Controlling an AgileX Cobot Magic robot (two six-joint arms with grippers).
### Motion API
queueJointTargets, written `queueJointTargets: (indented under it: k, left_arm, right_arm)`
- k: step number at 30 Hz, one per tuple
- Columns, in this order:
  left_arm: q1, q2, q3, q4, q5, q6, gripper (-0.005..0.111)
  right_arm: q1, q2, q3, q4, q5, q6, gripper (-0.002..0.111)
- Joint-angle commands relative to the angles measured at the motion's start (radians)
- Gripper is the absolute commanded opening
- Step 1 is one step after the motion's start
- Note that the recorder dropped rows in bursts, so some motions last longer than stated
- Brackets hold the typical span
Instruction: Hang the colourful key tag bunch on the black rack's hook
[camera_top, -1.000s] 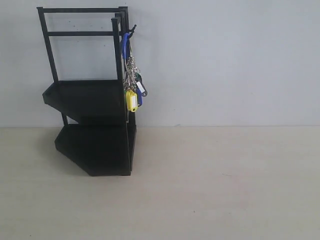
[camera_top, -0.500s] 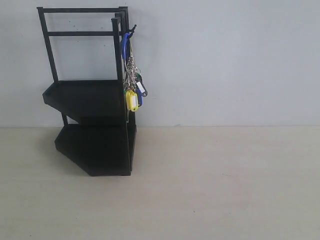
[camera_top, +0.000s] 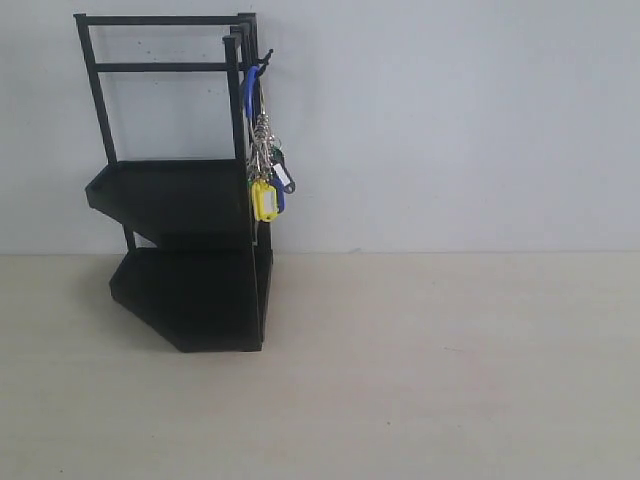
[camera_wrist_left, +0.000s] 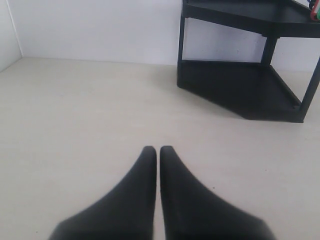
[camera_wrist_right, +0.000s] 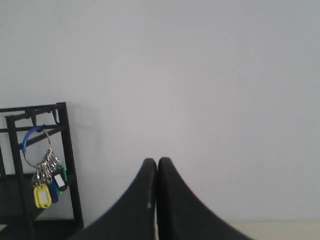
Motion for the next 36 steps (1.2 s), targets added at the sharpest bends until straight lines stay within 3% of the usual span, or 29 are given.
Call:
queueJointTargets:
  k: [1,5,12,17,26,36]
  left_arm:
    - [0.003,0.004,-0.002,-0.002,-0.011,0.0,0.004]
    - [0.003,0.004,-0.002,-0.002,-0.011,0.0,0.004]
    - [0.003,0.004,-0.002,-0.002,-0.011,0.0,0.004]
    - [0.003,0.004,-0.002,-0.002,-0.011,0.0,0.004]
    - [0.003,0.004,-0.002,-0.002,-0.011,0.0,0.004]
    - [0.003,0.004,-0.002,-0.002,-0.011,0.0,0.004]
  right_arm:
    - [-0.008,-0.002,0.007,-0.677,0.0,0.688,0.0]
    - [-0.008,-0.002,0.007,-1.013,0.004,1.062,0.0]
    - [-0.008,-0.002,0.007,-1.151,0.055,1.095,0.0]
    - [-0.008,-0.002,0.007,-1.284,0.083,1.283,0.0]
    - [-0.008,-0.004,0.026,-1.31,0.127,1.219,0.0]
    - [-0.008,-0.22,0.328,-1.308,0.123,1.21,0.0]
